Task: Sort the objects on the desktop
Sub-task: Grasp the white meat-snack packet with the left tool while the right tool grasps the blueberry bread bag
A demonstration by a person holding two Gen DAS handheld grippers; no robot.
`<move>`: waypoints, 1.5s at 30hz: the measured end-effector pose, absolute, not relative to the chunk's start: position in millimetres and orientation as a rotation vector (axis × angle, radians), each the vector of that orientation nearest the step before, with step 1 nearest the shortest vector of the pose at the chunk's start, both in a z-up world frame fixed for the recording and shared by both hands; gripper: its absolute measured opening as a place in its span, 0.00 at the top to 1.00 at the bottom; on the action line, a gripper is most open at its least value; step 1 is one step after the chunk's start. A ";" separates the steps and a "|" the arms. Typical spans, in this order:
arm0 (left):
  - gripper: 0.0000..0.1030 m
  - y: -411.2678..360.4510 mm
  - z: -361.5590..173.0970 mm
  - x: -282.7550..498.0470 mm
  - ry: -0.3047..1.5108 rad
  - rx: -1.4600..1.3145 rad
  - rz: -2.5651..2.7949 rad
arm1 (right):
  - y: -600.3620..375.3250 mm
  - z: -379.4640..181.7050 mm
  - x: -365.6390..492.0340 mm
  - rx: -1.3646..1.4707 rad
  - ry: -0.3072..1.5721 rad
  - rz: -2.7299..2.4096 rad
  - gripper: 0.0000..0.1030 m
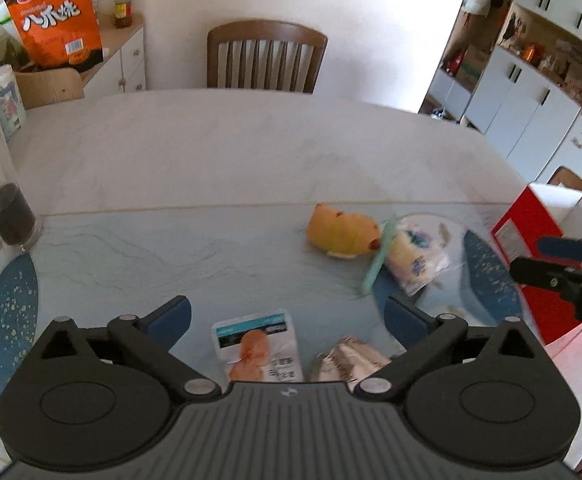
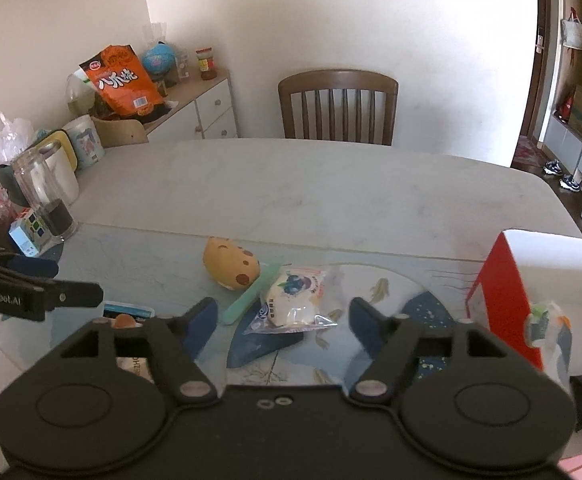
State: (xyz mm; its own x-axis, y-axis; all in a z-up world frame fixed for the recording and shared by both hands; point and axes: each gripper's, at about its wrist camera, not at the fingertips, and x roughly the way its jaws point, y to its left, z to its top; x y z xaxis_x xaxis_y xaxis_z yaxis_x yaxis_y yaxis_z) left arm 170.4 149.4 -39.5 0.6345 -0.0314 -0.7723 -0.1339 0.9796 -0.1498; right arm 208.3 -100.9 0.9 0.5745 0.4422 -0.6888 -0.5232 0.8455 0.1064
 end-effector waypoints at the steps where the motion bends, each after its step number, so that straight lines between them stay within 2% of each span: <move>1: 0.00 150.6 -44.1 171.5 0.893 -0.200 0.059 | -99.2 -1.7 210.3 -0.113 0.781 0.566 0.28; 19: 0.01 167.7 -112.1 188.5 1.018 -0.197 0.122 | -66.5 -54.3 254.0 -0.144 0.867 0.519 0.28; 38: 0.01 154.1 -126.6 199.1 1.012 -0.143 0.129 | -43.6 -88.7 277.9 -0.200 0.923 0.508 0.27; 43: 0.04 149.3 -127.2 197.9 0.999 -0.115 0.142 | -41.7 -96.0 279.7 -0.204 0.939 0.508 0.29; 45: 0.08 148.4 -126.9 197.2 0.993 -0.109 0.140 | -40.2 -97.6 279.7 -0.210 0.940 0.507 0.30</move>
State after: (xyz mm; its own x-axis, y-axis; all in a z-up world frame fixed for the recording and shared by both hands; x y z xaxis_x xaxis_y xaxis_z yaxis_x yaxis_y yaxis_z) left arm 197.2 148.4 -126.9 0.5384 0.0677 -0.8400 -0.1675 0.9855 -0.0279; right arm 279.7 -40.2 -97.6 0.4838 0.3232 -0.8133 -0.5017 0.8639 0.0449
